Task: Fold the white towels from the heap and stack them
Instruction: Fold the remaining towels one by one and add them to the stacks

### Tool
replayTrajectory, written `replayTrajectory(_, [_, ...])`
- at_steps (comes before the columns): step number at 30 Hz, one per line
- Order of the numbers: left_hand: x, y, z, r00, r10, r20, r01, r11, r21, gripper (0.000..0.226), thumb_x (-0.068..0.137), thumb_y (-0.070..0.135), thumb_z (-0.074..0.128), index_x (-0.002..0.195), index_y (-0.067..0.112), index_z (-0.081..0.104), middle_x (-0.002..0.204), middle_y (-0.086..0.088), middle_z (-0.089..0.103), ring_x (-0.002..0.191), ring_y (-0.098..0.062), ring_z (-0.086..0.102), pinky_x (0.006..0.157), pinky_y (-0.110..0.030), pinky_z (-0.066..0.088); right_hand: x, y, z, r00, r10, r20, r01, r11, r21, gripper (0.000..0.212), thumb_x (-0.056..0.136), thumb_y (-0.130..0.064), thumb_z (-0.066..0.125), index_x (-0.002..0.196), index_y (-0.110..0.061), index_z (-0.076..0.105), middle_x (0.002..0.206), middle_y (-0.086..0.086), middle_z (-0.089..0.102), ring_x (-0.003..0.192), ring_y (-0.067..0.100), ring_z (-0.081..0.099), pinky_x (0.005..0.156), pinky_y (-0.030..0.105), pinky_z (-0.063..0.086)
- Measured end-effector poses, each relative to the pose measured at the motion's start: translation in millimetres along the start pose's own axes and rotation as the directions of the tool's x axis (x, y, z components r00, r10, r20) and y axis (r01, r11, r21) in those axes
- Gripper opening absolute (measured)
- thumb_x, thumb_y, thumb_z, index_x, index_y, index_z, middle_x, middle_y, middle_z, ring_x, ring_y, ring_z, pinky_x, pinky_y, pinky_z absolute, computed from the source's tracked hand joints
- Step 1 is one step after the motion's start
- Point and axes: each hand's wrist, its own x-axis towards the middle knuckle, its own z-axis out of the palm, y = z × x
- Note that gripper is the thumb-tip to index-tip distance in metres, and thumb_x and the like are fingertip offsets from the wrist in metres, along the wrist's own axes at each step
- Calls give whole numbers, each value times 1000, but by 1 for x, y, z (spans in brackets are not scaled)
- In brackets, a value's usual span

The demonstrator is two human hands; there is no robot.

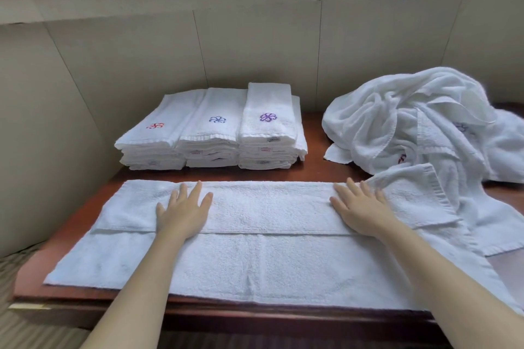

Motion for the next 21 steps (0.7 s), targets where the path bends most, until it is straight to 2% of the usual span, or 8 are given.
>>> replayTrajectory(4, [3, -12, -3, 997, -67, -43, 67, 998, -9, 61, 95, 62, 9, 152, 39, 3, 161, 4, -5, 148, -18, 0, 117, -50, 2, 1, 2, 0, 996, 68, -59, -67, 998, 9, 59, 96, -57, 13, 150, -34, 16, 161, 5, 3, 148, 24, -1, 116, 45, -8])
replayTrajectory(7, [-3, -21, -5, 987, -155, -35, 155, 988, 15, 63, 95, 61, 7, 153, 35, 3, 161, 3, -6, 148, -20, -1, 117, -50, 3, -2, 2, -2, 989, 136, -56, -137, 990, -10, 62, 96, -59, 12, 151, -32, 15, 160, 11, 2, 148, 24, 0, 115, 48, -11])
replayTrajectory(9, [-10, -23, -9, 982, -188, -12, 189, 981, 42, 64, 96, 61, 8, 153, 32, 3, 161, 0, -5, 148, -22, 0, 117, -51, 4, -7, -5, -5, 985, 171, -25, -173, 983, -61, 61, 96, -59, 13, 150, -30, 17, 159, 14, 4, 147, 27, 2, 114, 53, -8])
replayTrajectory(11, [-19, -21, -13, 993, -122, 0, 122, 991, 50, 64, 97, 60, 12, 153, 30, 8, 161, -3, -1, 148, -24, 2, 117, -52, 6, -17, -19, -8, 990, 142, -22, -144, 982, -121, 56, 97, -57, 18, 145, -29, 25, 157, 12, 14, 144, 31, 15, 112, 59, 4])
replayTrajectory(14, [-43, -15, -11, 973, 232, 6, -232, 972, -24, 58, 99, 54, 24, 151, 32, 18, 161, 0, 4, 148, -19, 4, 118, -47, 8, -44, -45, -8, 984, -168, -60, 159, 979, -130, 49, 97, -55, 28, 139, -31, 33, 153, 1, 25, 138, 24, 30, 113, 48, 18])
replayTrajectory(16, [-64, -12, -5, 897, 442, 13, -442, 897, -34, 56, 98, 56, 26, 150, 36, 21, 161, 6, 5, 147, -11, 4, 119, -42, 4, -69, -60, -2, 901, -433, -26, 430, 899, -84, 47, 95, -59, 30, 137, -36, 35, 155, -6, 22, 141, 16, 24, 114, 36, 16])
replayTrajectory(18, [-81, -12, -1, 832, 554, 24, -554, 832, -18, 58, 95, 61, 26, 148, 41, 22, 160, 13, 9, 145, -3, 3, 118, -34, 0, -92, -68, 6, 805, -592, 33, 593, 803, -59, 55, 92, -66, 25, 140, -40, 29, 157, -11, 14, 145, 13, 9, 117, 33, 6])
replayTrajectory(21, [-99, -25, 3, 788, 612, 70, -615, 788, 33, 69, 86, 72, 30, 148, 47, 14, 158, 18, -4, 144, 1, -9, 115, -28, -8, -112, -70, 12, 740, -665, 103, 673, 734, -90, 73, 84, -77, 23, 147, -42, 13, 159, -10, 1, 147, 14, -7, 117, 34, -5])
